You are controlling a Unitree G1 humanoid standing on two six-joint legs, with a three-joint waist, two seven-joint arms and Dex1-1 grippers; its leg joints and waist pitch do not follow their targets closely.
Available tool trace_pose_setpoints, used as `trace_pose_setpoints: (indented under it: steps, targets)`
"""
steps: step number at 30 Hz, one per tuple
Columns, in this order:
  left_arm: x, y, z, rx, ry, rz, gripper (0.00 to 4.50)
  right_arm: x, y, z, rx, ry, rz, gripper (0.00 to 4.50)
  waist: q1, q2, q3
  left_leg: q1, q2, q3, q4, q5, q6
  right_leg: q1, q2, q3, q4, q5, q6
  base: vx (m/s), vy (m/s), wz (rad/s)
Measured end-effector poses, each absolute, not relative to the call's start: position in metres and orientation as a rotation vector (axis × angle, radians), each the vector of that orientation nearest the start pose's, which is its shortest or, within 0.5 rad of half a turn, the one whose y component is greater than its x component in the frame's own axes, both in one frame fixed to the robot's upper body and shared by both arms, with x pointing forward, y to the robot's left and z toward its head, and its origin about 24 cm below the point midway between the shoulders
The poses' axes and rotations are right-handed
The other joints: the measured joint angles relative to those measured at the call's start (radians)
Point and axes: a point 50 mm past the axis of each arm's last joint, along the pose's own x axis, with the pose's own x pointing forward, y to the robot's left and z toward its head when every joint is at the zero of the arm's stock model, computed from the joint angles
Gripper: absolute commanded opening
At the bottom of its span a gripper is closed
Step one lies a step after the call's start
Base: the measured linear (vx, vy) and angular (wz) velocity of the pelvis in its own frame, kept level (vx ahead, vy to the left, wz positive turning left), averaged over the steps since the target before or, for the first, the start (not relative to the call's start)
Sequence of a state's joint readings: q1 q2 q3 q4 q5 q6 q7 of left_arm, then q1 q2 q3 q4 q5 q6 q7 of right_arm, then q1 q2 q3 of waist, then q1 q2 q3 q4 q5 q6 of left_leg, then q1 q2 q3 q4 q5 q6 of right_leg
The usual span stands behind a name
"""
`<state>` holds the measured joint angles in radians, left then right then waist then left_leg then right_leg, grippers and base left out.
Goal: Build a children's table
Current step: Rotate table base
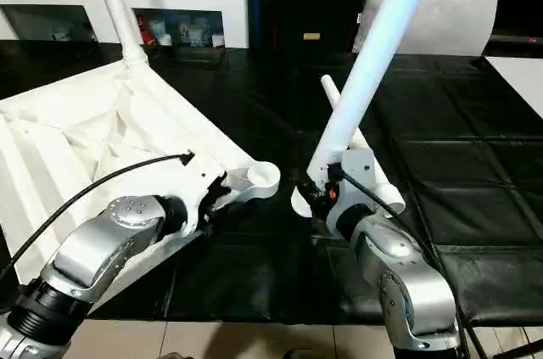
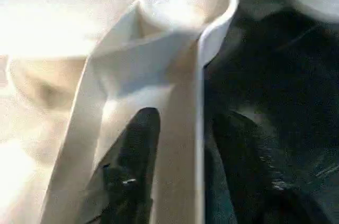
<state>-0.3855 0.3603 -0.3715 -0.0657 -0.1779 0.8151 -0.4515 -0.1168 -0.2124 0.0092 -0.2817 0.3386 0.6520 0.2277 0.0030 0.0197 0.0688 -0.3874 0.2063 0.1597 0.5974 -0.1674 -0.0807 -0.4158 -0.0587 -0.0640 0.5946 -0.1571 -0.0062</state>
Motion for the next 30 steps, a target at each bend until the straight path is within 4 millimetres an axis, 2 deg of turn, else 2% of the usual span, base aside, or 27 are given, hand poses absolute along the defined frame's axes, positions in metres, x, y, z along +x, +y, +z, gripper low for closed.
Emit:
trace_pose_setpoints:
  steps: [10,16,18,20,21,24,26,30]
  targets:
    - [0.282,0.107,0.061,0.316,0.561,-0.748,0.96,0.262,-0.147,0.079,0.098,0.264,0.389,1.91,0.000,0.000,0.000,0.001,0.000,-0.001,0.000,0.000,0.000,0.000,0.000,0.000,0.000,0.000,0.000,0.000,0.000,0.00]
    - [0.282,0.106,0.061,0.337,0.562,-0.774,0.71,0.262,-0.144,0.078,0.076,0.271,0.408,1.91,0.000,0.000,0.000,0.001,0.000,-0.001,0.000,0.000,0.000,0.001,0.000,0.000,0.000,0.000,0.000,0.000,0.000,0.00]
    - [0.282,0.106,0.061,0.340,0.562,-0.778,0.44,0.262,-0.144,0.078,0.071,0.272,0.411,1.91,0.000,0.000,0.000,0.001,0.000,-0.001,0.000,0.000,0.000,0.001,0.000,0.000,0.000,0.000,0.000,0.000,0.000,0.00]
    - [0.283,0.105,0.061,0.379,0.553,-0.812,0.33,0.262,-0.144,0.078,0.064,0.273,0.415,1.91,0.001,0.001,0.000,0.001,0.000,-0.001,0.000,0.000,0.000,0.001,0.000,0.000,0.000,0.000,0.000,0.000,0.000,0.00]
    - [0.283,0.105,0.061,0.401,0.545,-0.829,0.11,0.262,-0.144,0.078,0.063,0.272,0.416,1.91,0.001,0.001,0.000,0.001,0.000,-0.001,0.000,0.000,0.000,0.001,0.000,0.000,0.000,0.000,0.000,0.000,0.000,0.00]
    - [0.285,0.112,0.060,0.490,0.504,-0.941,0.03,0.262,-0.145,0.078,0.056,0.272,0.420,1.91,0.002,0.001,-0.001,0.001,0.000,-0.002,0.000,0.000,0.000,0.001,0.000,0.000,0.000,0.000,0.000,0.000,0.000,0.00]
    - [0.284,0.116,0.059,0.524,0.481,-1.031,0.03,0.262,-0.147,0.078,0.053,0.274,0.419,1.91,0.010,0.001,-0.001,0.001,0.000,-0.003,0.000,0.000,0.000,0.002,0.000,0.000,0.000,0.000,0.000,0.000,0.000,0.00]
    - [0.277,0.115,0.058,0.557,0.442,-1.192,0.00,0.264,-0.147,0.079,0.052,0.266,0.415,1.91,0.041,0.002,-0.001,0.002,-0.001,-0.002,0.000,0.000,0.000,0.006,-0.002,0.002,0.000,-0.001,0.001,0.000,0.000,0.00]
